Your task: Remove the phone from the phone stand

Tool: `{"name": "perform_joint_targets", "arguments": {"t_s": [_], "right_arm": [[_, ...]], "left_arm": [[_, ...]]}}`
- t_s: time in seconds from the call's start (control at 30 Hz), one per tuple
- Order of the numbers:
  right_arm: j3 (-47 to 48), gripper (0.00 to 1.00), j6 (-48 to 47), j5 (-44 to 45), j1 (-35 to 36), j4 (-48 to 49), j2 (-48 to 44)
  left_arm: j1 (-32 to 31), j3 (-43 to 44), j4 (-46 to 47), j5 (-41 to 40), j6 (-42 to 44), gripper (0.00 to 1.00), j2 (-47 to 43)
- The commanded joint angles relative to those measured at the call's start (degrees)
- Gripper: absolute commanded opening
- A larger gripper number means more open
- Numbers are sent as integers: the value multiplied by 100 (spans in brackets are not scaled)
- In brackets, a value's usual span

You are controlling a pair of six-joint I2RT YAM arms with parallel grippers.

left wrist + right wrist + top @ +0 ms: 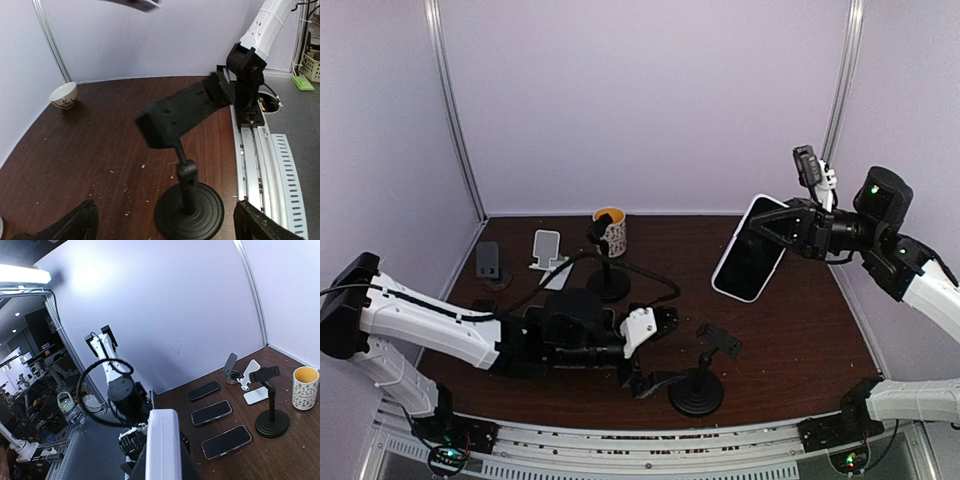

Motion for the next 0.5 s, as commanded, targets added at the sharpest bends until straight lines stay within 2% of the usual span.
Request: {"name": "perform_joint_targets", "arguments": {"t_s": [0.0,0.17,0.47], "right_arm": [[13,0,20,446,-354,25,-380],[-72,0,197,571,-635,59,-520],[-176,0,323,540,-701,188,-398]], "left_arm": [[-401,219,725,-1069,-663,97,501],[-826,310,1569,-1660,-605,87,1090],[-868,332,2560,-1374,-284,60,1658]]}}
